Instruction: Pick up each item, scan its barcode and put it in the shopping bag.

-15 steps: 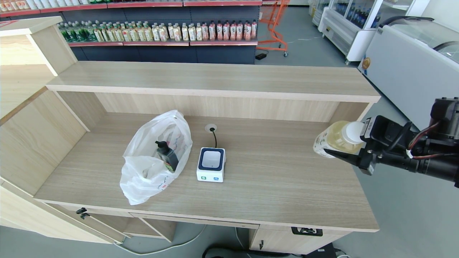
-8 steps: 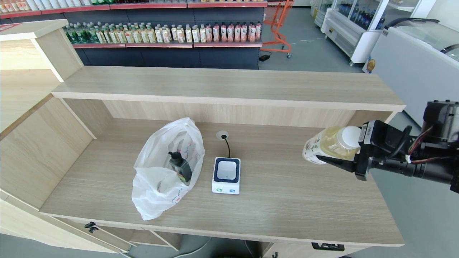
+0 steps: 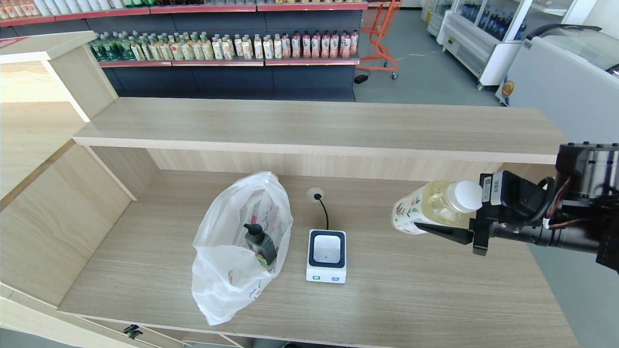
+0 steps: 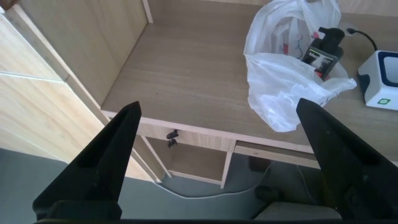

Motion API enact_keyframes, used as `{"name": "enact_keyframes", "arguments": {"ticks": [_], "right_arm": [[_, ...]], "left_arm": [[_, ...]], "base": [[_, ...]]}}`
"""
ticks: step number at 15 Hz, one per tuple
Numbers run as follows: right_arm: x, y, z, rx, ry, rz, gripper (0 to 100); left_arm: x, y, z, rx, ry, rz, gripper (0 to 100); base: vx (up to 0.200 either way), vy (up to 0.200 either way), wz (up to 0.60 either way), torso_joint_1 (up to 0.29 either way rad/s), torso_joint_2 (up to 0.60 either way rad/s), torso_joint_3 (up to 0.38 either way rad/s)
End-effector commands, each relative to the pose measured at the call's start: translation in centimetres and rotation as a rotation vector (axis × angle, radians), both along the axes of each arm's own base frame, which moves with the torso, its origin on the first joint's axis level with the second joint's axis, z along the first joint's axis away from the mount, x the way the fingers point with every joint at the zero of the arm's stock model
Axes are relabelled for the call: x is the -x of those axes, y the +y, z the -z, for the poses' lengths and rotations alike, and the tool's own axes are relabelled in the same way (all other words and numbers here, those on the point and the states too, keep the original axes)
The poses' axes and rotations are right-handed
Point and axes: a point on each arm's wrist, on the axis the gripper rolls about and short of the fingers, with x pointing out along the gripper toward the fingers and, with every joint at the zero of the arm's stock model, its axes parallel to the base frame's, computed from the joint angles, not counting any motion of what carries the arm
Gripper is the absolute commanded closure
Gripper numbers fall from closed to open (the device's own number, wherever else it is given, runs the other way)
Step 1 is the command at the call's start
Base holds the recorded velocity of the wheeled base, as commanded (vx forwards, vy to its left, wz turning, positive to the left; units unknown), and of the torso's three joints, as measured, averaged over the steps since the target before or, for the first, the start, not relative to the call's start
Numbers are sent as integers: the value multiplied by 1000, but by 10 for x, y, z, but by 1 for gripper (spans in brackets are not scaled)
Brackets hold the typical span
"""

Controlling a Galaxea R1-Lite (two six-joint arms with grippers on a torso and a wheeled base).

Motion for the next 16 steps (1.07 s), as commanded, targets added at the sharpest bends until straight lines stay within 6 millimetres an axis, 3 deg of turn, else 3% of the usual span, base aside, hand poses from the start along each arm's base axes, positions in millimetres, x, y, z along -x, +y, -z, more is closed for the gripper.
{"name": "enact_keyframes", "arguments": {"ticks": [1,6,10,16], "right_arm": [[6,12,9,0,38,-74,100],[4,23,37,53,35,-222,100],[-3,20,53,72,43,-259,100],[-29,23,81,61,-33,-337,100]], "left_arm": [[0,0,0,0,1,0,0],[0,0,0,0,1,0,0],[0,0,0,0,1,0,0],[0,0,0,0,1,0,0]], "base": [[0,0,0,0,0,0],[0,0,0,0,0,0],[0,0,0,0,0,0],[0,0,0,0,0,0]]}}
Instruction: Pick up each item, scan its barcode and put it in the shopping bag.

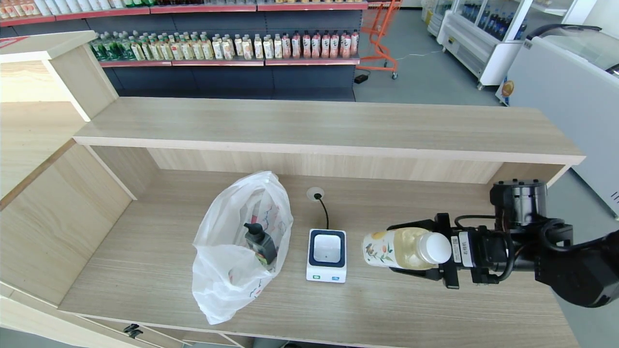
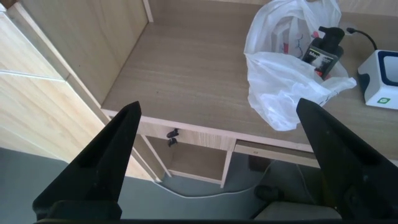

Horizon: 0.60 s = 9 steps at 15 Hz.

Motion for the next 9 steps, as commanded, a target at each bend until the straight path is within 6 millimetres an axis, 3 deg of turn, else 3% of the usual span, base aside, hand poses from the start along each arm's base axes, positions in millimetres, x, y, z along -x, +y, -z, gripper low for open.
{"name": "enact_keyframes", "arguments": {"ticks": [1,7,9], "right_arm": [[-11,0,21,-1,28,-14,100],[-33,5,50,-13,-33,-52,100],[-44,9,51,-13,-46,-51,100]], "left_arm": [[0,0,0,0,1,-1,0],[0,0,0,0,0,-1,0],[0,0,0,0,1,-1,0]], "base": [[0,0,0,0,0,0],[0,0,0,0,0,0],[0,0,0,0,0,0]]}}
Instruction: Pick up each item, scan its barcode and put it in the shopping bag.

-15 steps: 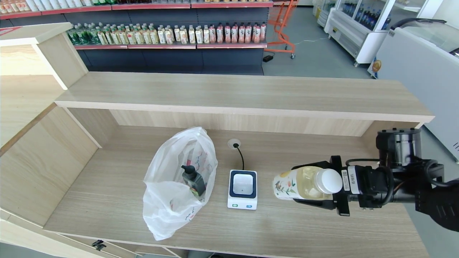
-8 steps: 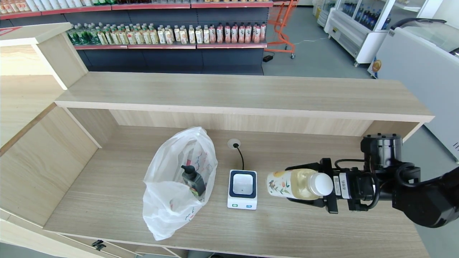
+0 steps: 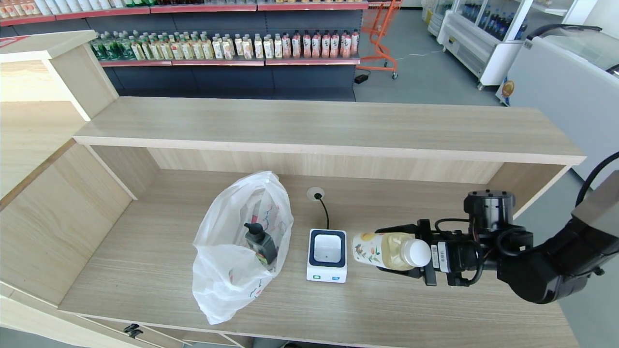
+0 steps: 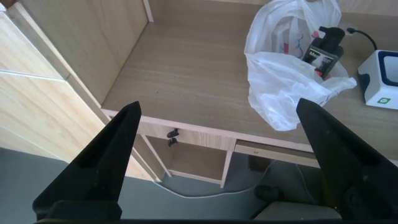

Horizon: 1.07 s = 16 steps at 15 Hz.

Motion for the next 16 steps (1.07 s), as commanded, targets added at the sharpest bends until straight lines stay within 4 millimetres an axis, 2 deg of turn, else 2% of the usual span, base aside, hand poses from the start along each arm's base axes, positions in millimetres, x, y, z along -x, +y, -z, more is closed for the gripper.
{"name": "enact_keyframes", "arguments": {"ticks": [1,10,16], "right_arm": [[-13,6,12,4,17,-5,100],[-60,51,19,-47,-39,-103,100],[-67,56,35,-51,-40,-157,100]], "left_arm": [[0,0,0,0,2,-1,0],[0,0,0,0,0,-1,0],[0,0,0,0,2,-1,0]], "base": [[0,0,0,0,0,0],[0,0,0,0,0,0],[0,0,0,0,0,0]]}}
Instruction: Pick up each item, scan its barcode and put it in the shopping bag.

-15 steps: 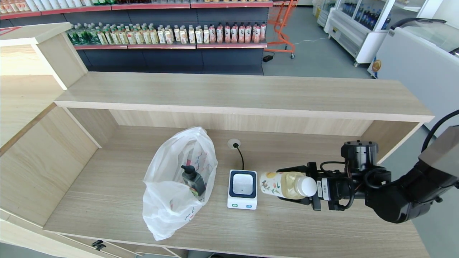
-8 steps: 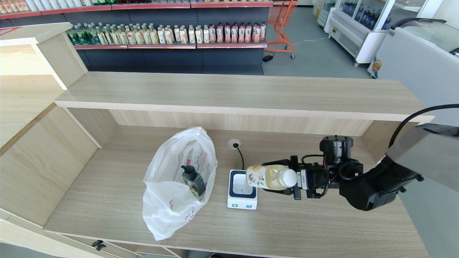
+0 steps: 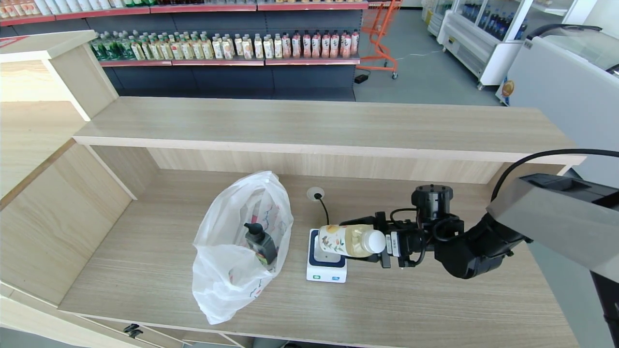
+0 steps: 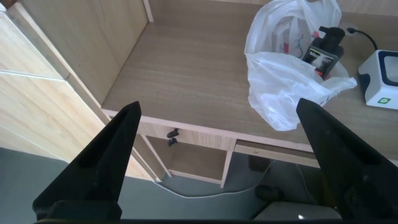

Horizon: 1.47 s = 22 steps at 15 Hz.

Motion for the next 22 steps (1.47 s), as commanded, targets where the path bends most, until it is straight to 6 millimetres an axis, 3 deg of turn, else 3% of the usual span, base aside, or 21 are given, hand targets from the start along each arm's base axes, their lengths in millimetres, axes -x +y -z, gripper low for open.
{"name": "enact_keyframes", "arguments": {"ticks": [1,9,18,22], "right_arm": [[-3,1,7,3,3,-6,100],[-14,3,20,-3,-8,-32,100],[-14,4,19,-3,-5,-33,100],[-20,8,-1,-30,-22,-30,100]], "left_arm": [[0,0,0,0,0,0,0],[0,0,0,0,0,0,0],[0,0,0,0,2,0,0],[0,0,0,0,2,0,0]], "base": [[0,0,0,0,0,0],[0,0,0,0,0,0],[0,0,0,0,0,0],[0,0,0,0,0,0]]}}
